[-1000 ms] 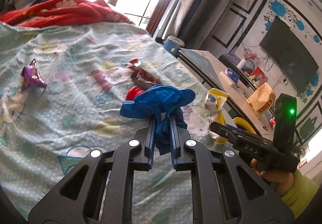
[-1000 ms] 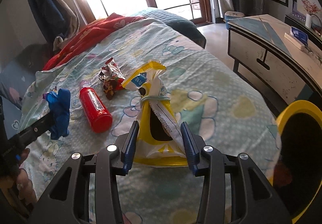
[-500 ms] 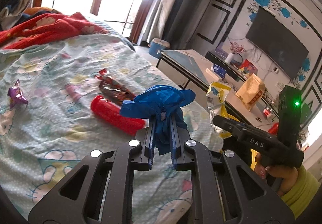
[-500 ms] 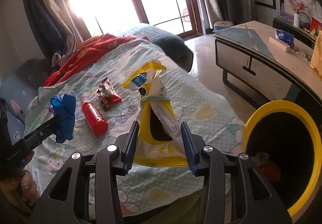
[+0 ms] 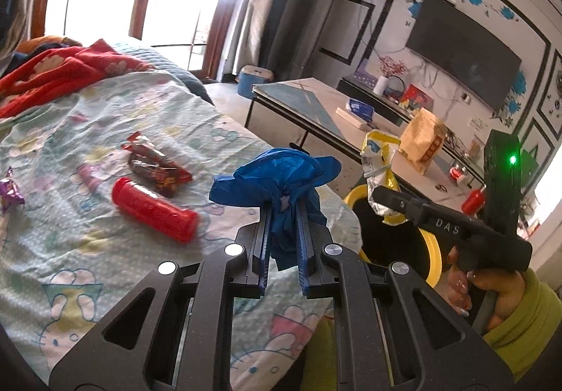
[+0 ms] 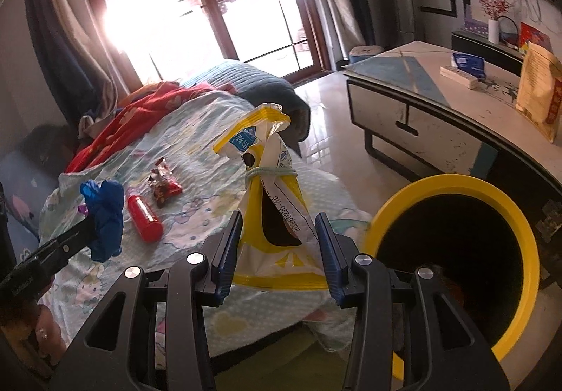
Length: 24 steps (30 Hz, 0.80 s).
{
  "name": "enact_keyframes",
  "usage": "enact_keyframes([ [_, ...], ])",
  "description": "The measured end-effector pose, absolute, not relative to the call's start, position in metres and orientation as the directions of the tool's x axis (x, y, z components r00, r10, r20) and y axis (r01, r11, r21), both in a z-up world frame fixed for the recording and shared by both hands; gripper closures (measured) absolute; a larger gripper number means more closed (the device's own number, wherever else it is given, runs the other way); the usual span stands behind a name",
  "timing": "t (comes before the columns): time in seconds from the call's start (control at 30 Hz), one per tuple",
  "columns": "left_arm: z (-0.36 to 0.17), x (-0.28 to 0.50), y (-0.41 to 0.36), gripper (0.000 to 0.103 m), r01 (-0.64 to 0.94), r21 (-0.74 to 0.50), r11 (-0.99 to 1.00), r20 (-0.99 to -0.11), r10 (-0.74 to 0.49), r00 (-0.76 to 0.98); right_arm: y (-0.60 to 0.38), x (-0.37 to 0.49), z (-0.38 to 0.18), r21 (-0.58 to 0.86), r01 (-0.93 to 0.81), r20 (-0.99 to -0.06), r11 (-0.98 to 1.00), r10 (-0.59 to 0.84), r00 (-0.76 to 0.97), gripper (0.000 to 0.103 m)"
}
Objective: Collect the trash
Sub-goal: 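Lift and carry the blue bag and yellow-white bag in both grippers over the bin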
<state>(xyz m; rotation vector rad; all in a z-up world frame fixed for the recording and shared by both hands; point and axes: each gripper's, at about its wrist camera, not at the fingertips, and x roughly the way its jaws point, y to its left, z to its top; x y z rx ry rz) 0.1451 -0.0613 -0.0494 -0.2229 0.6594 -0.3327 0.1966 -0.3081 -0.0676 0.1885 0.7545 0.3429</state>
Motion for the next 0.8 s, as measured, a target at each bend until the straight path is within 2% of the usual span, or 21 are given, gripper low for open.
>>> enact_keyframes([
  [0.8, -0.055, 0.157, -0.147, 0.095, 0.399, -0.222, 0.89, -0.598, -0.447, 0.665, -0.399, 0.189, -0.063, 0.31, -0.058, -0.608, 0.949, 0.245, 0.756, 0.062],
])
